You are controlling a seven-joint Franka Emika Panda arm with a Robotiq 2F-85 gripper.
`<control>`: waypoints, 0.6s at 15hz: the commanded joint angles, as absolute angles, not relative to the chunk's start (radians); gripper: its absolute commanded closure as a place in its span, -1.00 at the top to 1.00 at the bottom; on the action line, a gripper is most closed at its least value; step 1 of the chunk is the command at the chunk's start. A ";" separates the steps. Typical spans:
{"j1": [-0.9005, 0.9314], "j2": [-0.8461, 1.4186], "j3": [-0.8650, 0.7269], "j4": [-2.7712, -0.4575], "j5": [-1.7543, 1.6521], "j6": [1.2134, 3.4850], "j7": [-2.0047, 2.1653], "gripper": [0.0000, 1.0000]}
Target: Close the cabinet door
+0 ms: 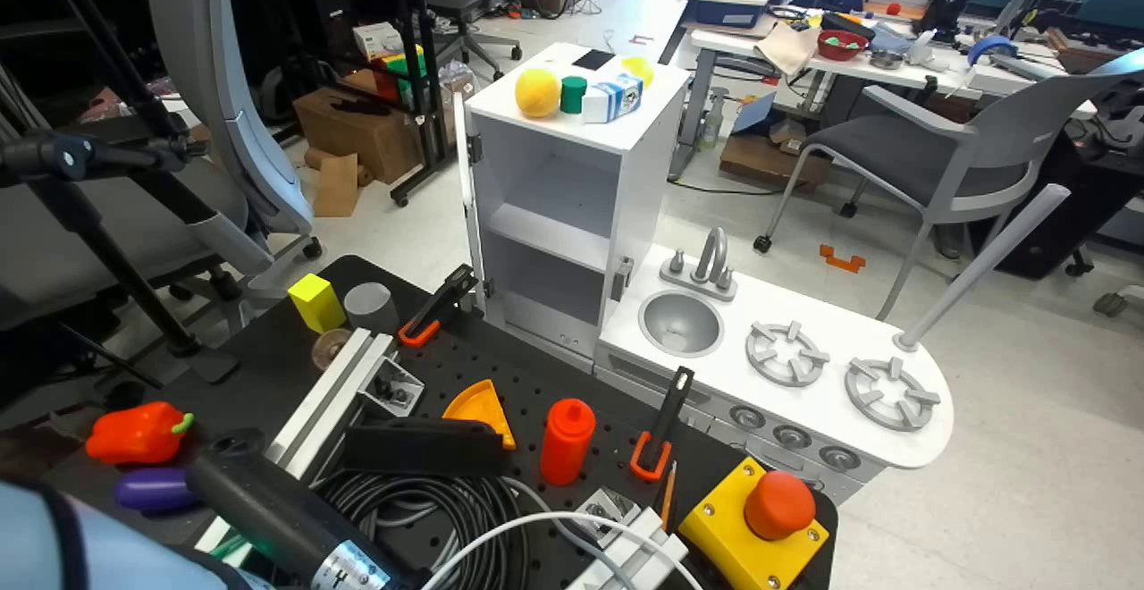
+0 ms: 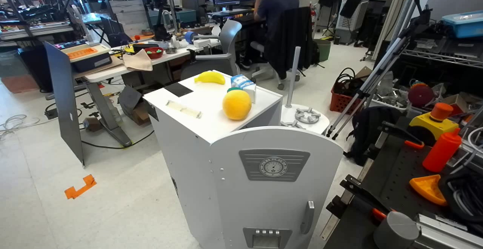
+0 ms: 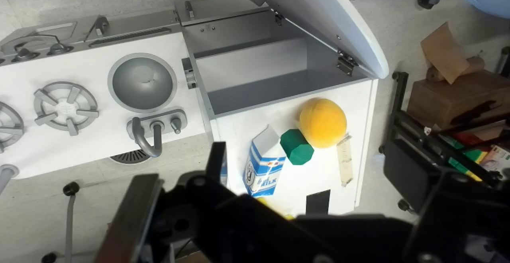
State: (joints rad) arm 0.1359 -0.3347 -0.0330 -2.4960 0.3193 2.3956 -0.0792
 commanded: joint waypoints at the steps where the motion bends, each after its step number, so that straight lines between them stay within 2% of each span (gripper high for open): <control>1: 0.128 -0.294 -0.042 -2.468 0.327 2.320 -0.121 1.00; 9: 0.083 0.056 -0.003 -2.271 0.115 2.055 -0.118 1.00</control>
